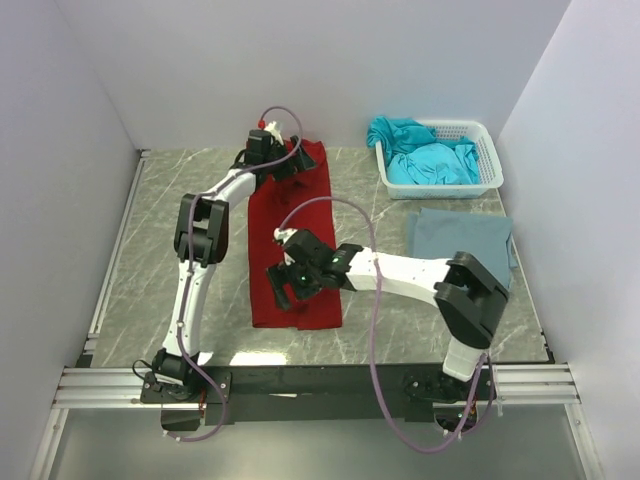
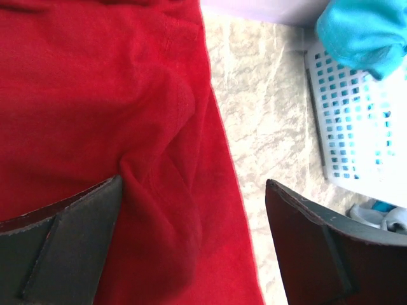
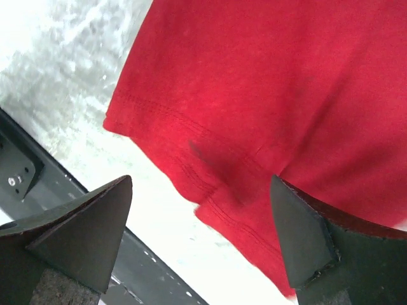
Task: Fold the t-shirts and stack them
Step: Fold the tshirt
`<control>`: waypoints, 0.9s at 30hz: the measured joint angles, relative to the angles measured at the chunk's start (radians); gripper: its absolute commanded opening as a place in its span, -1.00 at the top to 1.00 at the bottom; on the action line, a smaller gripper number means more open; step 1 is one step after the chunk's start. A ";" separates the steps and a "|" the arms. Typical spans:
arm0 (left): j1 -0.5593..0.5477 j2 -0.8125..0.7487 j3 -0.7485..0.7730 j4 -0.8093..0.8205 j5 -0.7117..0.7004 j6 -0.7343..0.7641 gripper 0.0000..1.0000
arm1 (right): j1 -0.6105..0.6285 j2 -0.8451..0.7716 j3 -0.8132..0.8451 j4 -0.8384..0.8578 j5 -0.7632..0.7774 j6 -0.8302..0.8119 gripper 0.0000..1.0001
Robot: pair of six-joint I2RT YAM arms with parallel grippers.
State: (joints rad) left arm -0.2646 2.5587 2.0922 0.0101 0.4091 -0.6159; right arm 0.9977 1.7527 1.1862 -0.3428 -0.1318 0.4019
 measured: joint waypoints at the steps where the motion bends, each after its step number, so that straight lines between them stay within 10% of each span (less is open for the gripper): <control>1: 0.000 -0.016 0.000 -0.016 -0.012 0.003 -0.99 | -0.001 -0.020 0.000 -0.010 0.026 -0.003 -0.90; 13: -0.012 -0.726 -0.311 -0.080 -0.105 0.029 -0.99 | -0.107 -0.401 -0.056 -0.075 0.329 0.031 -1.00; 27: -0.216 -1.407 -1.405 -0.192 -0.302 -0.230 -0.99 | -0.266 -0.822 -0.490 -0.038 0.337 0.170 -1.00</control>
State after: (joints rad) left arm -0.4801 1.1515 0.6872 -0.1814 0.1070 -0.8463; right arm 0.7319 0.9306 0.6960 -0.3805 0.2050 0.5716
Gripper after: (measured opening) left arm 0.995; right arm 0.997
